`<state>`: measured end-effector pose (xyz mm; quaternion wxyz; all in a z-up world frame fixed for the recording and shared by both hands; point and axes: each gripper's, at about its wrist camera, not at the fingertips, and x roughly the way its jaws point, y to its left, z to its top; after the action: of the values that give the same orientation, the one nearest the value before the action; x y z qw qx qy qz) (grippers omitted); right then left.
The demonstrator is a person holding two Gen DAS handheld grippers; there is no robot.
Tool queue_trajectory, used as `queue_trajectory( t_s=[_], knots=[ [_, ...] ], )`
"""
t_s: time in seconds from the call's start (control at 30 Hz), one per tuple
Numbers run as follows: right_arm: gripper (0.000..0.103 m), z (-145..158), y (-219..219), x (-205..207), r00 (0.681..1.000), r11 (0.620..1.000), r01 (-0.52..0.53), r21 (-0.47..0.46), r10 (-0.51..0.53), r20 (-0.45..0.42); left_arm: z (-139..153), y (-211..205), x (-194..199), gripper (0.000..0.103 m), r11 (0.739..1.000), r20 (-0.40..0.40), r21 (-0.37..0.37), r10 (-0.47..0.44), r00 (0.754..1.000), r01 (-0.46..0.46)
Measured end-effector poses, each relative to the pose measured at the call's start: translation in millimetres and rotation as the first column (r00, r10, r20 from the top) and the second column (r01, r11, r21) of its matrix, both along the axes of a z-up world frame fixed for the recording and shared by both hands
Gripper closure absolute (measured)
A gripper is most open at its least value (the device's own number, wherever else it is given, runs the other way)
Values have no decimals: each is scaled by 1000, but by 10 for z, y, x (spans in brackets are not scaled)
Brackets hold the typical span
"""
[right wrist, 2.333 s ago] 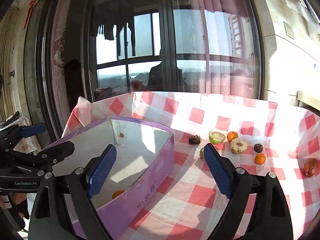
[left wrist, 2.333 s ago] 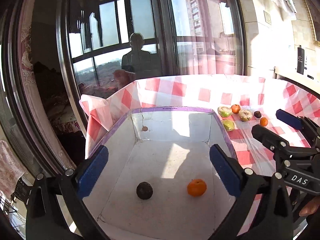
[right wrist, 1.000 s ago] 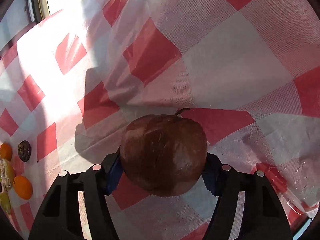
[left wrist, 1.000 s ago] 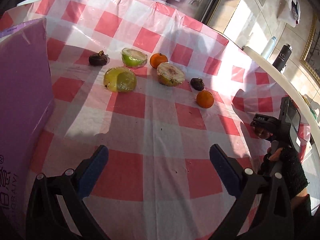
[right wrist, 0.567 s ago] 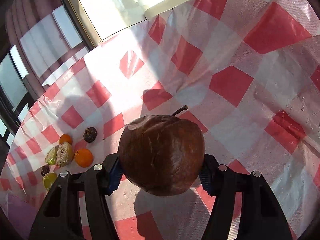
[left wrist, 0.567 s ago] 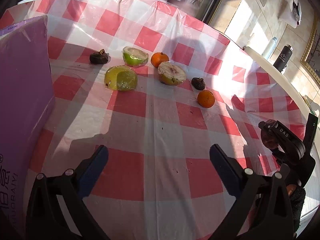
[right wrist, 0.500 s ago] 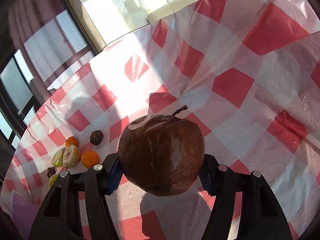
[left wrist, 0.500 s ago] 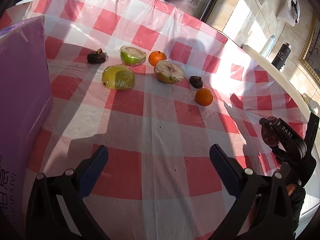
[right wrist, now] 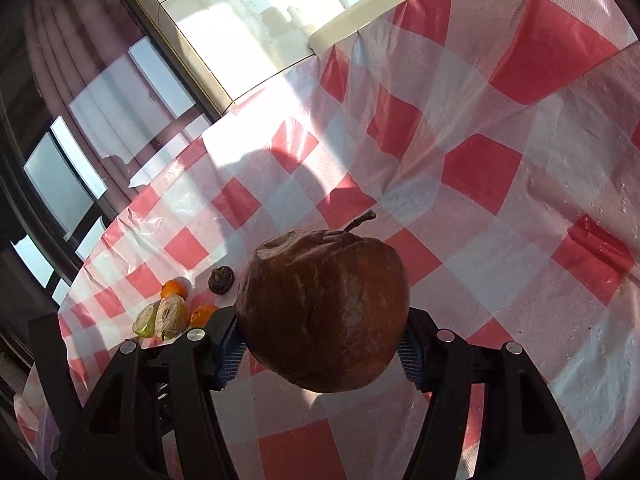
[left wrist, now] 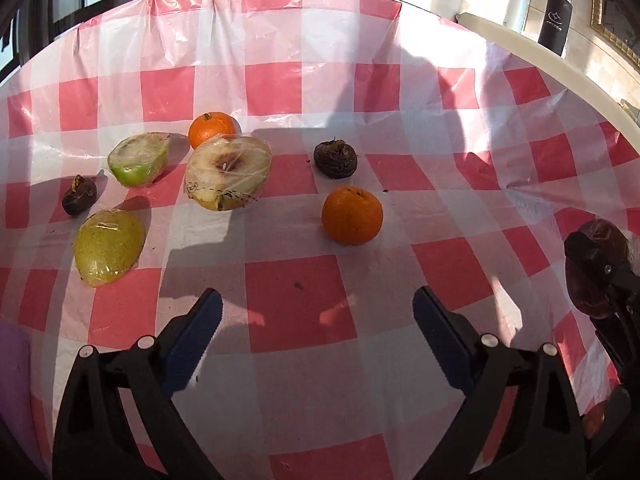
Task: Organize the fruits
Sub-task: 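Grasp the orange with the left tool while the right tool holds the brown fruit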
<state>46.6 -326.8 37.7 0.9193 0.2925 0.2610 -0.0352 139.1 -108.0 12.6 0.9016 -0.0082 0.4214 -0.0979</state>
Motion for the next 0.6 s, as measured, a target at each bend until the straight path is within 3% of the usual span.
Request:
queue_trajectory(
  t_s=[0.03,0.1,0.23,0.3,0.37,0.47,0.6],
  knots=[
    [41,0,-1,-1,1000,1000,-2,1,2,3,-14,-66,131,12,1000,-12,2,-4,1000,4],
    [41,-5,0,19,1000,1000,-7,2,7,2,-66,-198,372,26,999,-33,45,0,999,2],
    [41,-21,-10,26,1000,1000,-20,10,20,2,-78,-426,595,39,988,-12,148,-31,999,32],
    [41,-26,-15,27,1000,1000,-19,11,19,2,-65,-477,566,65,985,0,159,-74,997,73],
    [41,-24,-13,34,1000,1000,-22,10,22,0,-63,-486,441,66,978,13,186,-101,995,97],
    [41,-24,-5,37,1000,1000,-26,7,26,-3,-19,-289,116,67,987,35,131,-98,995,93],
    [41,-27,1,46,1000,1000,-30,3,30,-7,86,285,-503,67,998,67,-61,-25,997,30]
  ],
)
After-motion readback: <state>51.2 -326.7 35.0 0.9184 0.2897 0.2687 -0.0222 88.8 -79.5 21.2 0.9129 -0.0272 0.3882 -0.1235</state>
